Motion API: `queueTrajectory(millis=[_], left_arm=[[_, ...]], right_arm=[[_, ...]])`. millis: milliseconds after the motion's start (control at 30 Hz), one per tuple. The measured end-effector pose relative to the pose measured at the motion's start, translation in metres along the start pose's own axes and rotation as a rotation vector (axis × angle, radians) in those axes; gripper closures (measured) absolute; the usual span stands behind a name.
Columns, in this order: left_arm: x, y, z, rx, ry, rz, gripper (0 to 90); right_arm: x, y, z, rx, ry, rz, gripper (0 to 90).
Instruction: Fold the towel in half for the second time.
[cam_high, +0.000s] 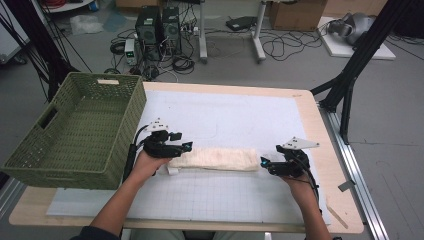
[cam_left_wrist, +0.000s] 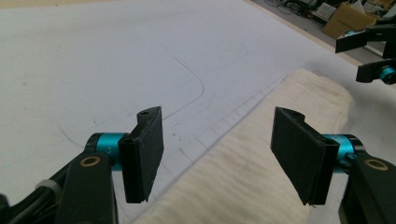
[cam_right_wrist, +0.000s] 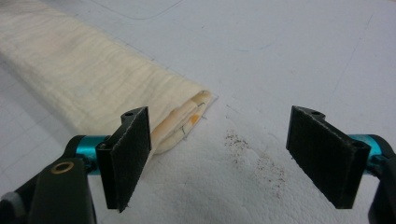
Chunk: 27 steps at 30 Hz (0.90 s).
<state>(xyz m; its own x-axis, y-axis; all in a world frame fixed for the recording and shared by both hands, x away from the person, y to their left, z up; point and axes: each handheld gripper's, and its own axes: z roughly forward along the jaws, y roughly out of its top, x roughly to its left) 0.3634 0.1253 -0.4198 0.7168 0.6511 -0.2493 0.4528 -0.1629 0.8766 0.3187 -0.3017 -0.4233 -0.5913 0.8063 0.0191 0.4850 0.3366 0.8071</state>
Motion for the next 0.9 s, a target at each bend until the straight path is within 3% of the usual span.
queueTrajectory(millis=[133,433,600,900], left_arm=[[0.0,0.002,-0.008,-0.032,0.002,0.002,32.3],[-0.003,0.008,-0.033,-0.118,0.046,-0.01,23.0],[-0.006,0.009,-0.041,-0.117,0.055,0.0,23.1],[-0.003,0.007,-0.042,-0.112,0.061,-0.021,23.1]], right_arm=[[0.0,-0.001,-0.003,0.001,-0.003,0.0,21.3],[-0.008,0.0,-0.018,-0.073,-0.049,0.045,15.5],[-0.012,0.003,-0.026,-0.11,-0.071,0.071,12.5],[-0.013,0.001,-0.028,-0.108,-0.08,0.079,12.4]])
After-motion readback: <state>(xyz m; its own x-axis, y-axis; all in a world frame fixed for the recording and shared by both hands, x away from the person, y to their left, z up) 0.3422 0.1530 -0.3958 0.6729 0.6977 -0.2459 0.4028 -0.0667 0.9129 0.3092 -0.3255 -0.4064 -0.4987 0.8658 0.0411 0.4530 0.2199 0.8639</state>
